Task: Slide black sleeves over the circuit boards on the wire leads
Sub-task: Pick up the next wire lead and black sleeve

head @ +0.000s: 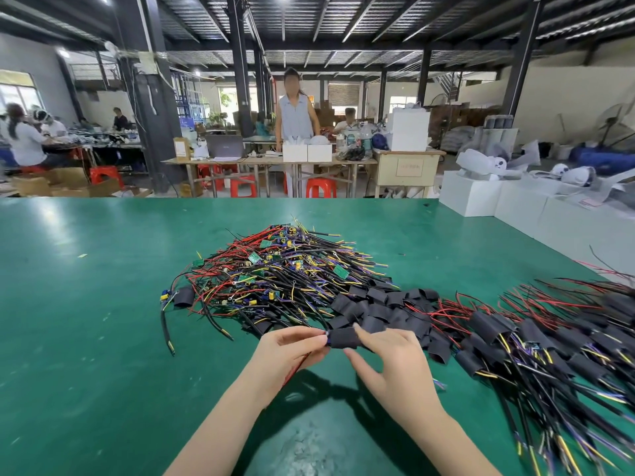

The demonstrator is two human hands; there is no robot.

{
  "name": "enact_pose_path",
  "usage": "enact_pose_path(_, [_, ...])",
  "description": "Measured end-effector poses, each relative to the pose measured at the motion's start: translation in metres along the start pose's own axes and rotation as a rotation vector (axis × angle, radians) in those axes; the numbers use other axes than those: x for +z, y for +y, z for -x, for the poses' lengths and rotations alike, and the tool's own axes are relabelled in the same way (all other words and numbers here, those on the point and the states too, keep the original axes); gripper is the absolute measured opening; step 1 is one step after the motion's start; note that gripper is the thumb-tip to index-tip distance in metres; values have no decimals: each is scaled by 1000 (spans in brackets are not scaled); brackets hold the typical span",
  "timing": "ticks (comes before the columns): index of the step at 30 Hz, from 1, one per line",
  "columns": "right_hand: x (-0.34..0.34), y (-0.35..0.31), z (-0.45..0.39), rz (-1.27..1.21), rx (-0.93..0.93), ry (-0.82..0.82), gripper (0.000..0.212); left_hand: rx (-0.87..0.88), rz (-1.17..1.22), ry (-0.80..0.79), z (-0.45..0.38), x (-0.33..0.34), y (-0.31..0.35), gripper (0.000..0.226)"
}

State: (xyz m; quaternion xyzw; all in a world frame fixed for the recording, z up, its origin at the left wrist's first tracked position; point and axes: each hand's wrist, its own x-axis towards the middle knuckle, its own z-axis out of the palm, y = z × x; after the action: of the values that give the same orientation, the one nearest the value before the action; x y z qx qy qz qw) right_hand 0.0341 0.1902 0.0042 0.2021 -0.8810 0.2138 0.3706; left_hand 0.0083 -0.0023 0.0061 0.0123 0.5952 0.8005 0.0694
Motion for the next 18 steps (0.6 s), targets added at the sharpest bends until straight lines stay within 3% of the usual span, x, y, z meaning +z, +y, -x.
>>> enact_pose_path(3, [-2,4,-1,3,-14,73,20,-28,44,-56,0,-2,1,22])
enact_pose_path(14, [-7,-3,-2,-89,23,-16,11,-99,127,-25,0,-3,-5,12])
enact_pose_path(16, [-7,-1,-2,-144,66,-34,21,-69,88,-50,1,-2,-4,10])
enact_pose_path(18, [-9,0,-2,-204,112,-82,49,-54,66,-69,1,-3,-2,15])
